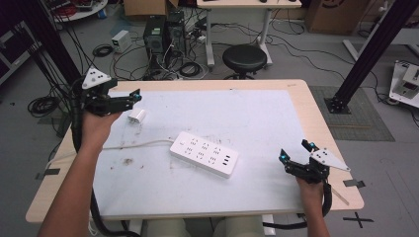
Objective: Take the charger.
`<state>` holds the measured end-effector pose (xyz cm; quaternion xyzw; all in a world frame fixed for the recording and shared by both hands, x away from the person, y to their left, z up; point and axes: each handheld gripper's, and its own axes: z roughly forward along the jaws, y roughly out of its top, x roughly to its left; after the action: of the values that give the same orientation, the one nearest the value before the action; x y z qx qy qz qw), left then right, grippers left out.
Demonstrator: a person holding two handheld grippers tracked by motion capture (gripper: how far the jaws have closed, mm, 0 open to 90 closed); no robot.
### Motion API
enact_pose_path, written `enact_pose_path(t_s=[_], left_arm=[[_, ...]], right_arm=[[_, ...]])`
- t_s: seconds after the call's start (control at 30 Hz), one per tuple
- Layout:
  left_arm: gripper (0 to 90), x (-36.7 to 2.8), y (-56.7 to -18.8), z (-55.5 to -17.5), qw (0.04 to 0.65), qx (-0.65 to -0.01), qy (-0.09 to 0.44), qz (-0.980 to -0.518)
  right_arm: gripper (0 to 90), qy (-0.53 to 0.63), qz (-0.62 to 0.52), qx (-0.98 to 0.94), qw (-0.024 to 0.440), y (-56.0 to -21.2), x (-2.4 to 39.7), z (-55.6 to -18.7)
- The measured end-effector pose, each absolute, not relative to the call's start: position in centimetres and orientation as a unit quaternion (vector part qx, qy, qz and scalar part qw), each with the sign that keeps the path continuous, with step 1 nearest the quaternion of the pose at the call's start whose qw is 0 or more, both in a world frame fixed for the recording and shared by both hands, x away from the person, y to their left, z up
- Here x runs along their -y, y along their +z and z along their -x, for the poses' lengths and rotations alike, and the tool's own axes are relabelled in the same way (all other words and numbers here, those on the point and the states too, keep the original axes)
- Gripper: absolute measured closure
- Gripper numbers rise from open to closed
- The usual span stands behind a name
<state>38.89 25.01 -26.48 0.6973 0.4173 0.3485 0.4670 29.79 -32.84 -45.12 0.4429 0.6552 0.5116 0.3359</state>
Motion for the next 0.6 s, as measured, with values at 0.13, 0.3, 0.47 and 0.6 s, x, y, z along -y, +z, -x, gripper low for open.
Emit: enact_pose_path(t_s=[0.13, 0.3, 0.47, 0.6], left_arm=[[17.5, -25.0, -26.2, -40.2, 0.459, -0.429, 0.342, -0.699], [17.5, -25.1, -27.1, -41.9, 0.435, -0.452, 0.331, -0.705], [17.5, -25.4, -28.7, -44.1, 0.417, -0.481, 0.316, -0.703], [17.5, -25.7, -30.0, -45.7, 0.41, -0.499, 0.304, -0.701]], right_arm=[[10.7, 0.511, -0.443, -0.655, 0.336, -45.1, 32.8, -29.8], [10.8, 0.51, -0.441, -0.656, 0.338, -45.1, 32.9, -29.8], [10.8, 0.509, -0.439, -0.657, 0.341, -45.1, 32.8, -29.9], [10.8, 0.509, -0.439, -0.657, 0.34, -45.1, 32.8, -29.9]])
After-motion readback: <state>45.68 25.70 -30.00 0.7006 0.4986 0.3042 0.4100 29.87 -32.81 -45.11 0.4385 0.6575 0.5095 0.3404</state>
